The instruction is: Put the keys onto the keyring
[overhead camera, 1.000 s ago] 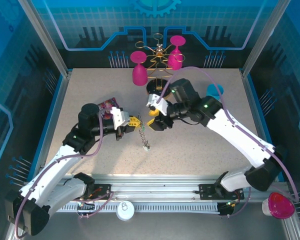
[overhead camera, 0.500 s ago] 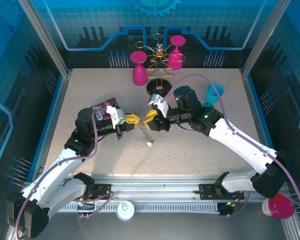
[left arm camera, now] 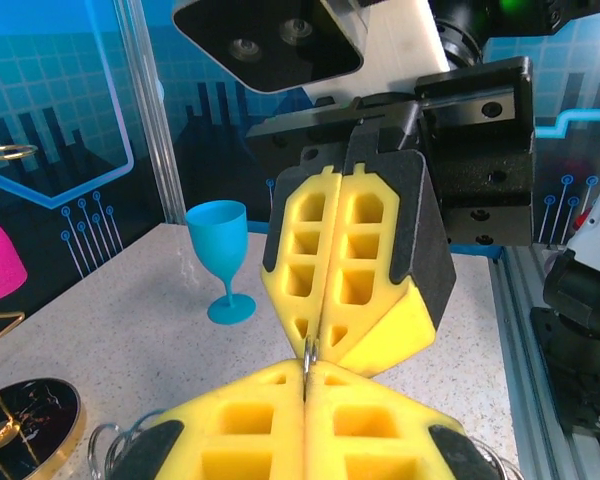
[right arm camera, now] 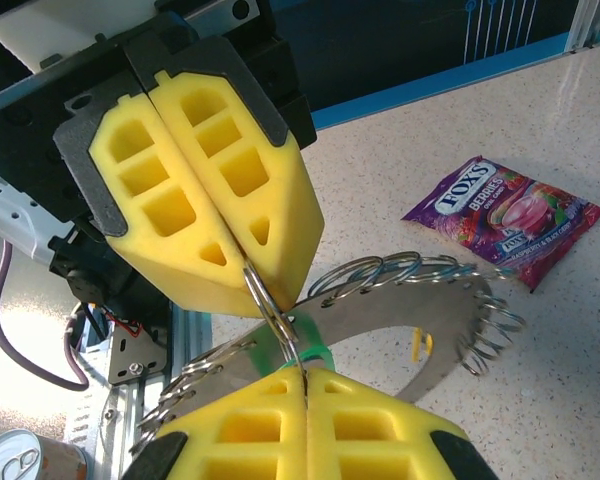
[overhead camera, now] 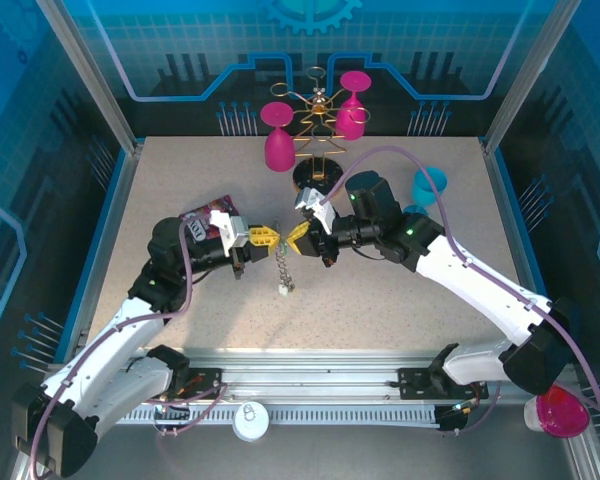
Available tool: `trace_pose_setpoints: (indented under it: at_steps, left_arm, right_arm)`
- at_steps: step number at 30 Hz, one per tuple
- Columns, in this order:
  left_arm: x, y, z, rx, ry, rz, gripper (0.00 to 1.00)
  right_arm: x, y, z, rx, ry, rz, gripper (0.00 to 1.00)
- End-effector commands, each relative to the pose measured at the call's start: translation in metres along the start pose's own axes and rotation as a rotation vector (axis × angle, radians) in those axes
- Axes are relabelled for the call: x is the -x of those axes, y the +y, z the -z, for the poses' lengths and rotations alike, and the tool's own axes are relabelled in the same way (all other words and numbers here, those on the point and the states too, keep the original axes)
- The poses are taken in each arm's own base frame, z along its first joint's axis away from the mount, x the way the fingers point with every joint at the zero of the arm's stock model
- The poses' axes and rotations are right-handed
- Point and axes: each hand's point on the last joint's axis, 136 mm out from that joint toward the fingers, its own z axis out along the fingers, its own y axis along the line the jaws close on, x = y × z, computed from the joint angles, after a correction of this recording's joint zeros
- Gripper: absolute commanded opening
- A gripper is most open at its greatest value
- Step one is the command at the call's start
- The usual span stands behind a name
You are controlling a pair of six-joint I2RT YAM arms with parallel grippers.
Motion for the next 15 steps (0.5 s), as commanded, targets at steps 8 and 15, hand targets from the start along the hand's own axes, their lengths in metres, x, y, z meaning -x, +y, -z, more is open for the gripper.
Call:
trace_pose_setpoints:
  at_steps: [8,15]
  left_arm:
    - [0.046,-0.008,-0.002,-0.055,-0.119,-0.067,0.00]
    - [0.039,0.002,-0.006,-0.015,-0.121,-0.020,0.00]
  right_arm:
    - [0.016,0.008,0.002,0.071,-0.023,-0.022,0.00]
    - [0.029,-0.001,0.034,-0.076,-0.166,0.132,0.40]
